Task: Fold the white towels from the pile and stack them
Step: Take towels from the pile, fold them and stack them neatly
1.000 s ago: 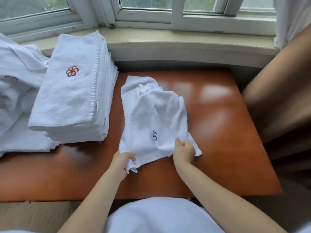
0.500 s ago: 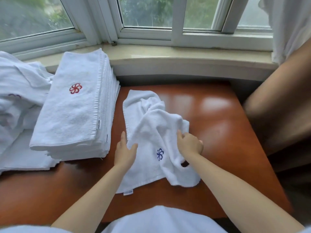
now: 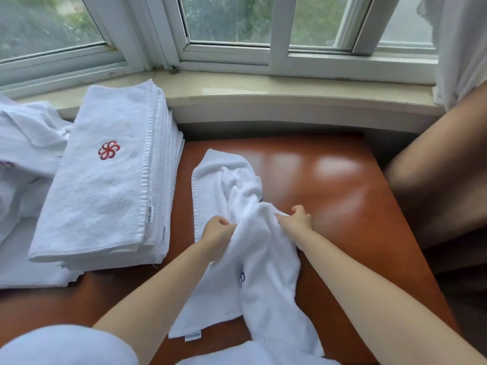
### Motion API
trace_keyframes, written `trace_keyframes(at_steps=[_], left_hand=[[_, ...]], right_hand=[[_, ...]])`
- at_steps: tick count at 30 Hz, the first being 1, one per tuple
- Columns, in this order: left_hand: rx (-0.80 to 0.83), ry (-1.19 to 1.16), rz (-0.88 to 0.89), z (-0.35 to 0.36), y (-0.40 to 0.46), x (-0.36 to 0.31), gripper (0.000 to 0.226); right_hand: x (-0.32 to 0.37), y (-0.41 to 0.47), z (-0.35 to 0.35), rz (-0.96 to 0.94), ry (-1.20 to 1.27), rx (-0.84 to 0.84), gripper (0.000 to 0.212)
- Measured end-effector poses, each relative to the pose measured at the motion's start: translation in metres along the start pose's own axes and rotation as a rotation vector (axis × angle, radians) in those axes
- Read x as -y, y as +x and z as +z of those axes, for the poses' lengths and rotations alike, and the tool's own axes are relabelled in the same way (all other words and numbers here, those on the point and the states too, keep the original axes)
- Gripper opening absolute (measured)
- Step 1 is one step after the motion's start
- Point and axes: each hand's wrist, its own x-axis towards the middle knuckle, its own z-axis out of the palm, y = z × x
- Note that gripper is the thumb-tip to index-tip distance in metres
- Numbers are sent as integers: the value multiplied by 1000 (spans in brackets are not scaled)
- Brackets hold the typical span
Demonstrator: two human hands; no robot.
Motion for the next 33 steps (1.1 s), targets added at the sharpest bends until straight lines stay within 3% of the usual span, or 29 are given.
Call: trace_keyframes(at_steps=[1, 3, 6, 10, 13, 16, 17, 19, 20, 23, 25, 28, 33], left_hand=[[16, -17, -61, -1, -1, -2, 27], [126, -34, -172, -4, -3, -8, 40], [208, -52, -191, -13, -3, -23, 27], [188, -291, -52, -30, -12, -62, 17], [141, -432, 54, -39, -25, -88, 23], [19, -675, 194, -47, -42, -101, 28], [-63, -757, 224, -49, -47, -101, 23], [-103, -838, 251, -51, -55, -97, 17], [-32, -846, 248, -52, -58, -93, 26], [162, -803, 224, -55, -61, -82, 49], [1, -673, 238, -59, -57, -82, 43], [-237, -417, 330, -65, -51, -91, 26], [-487, -76, 607, -69, -62, -117, 44]], right_hand=[[3, -2, 2, 82, 70, 98, 61], [12, -11, 0, 214, 26, 320, 30], [27, -24, -10, 263, -112, 490, 29], [53, -36, -26, 152, 72, 365, 17], [74, -49, -41, 108, 171, 244, 22], [77, -49, -55, -29, 451, -143, 5], [76, -49, -60, -133, 515, -308, 13], [77, -52, -65, -267, 665, -399, 17], [78, -55, -65, -264, 738, -375, 18], [74, -56, -66, -122, 942, -301, 16], [69, -57, -69, -140, 924, -330, 16], [74, -63, -80, -353, 752, -329, 32], [108, -89, -101, -615, 498, -269, 39]])
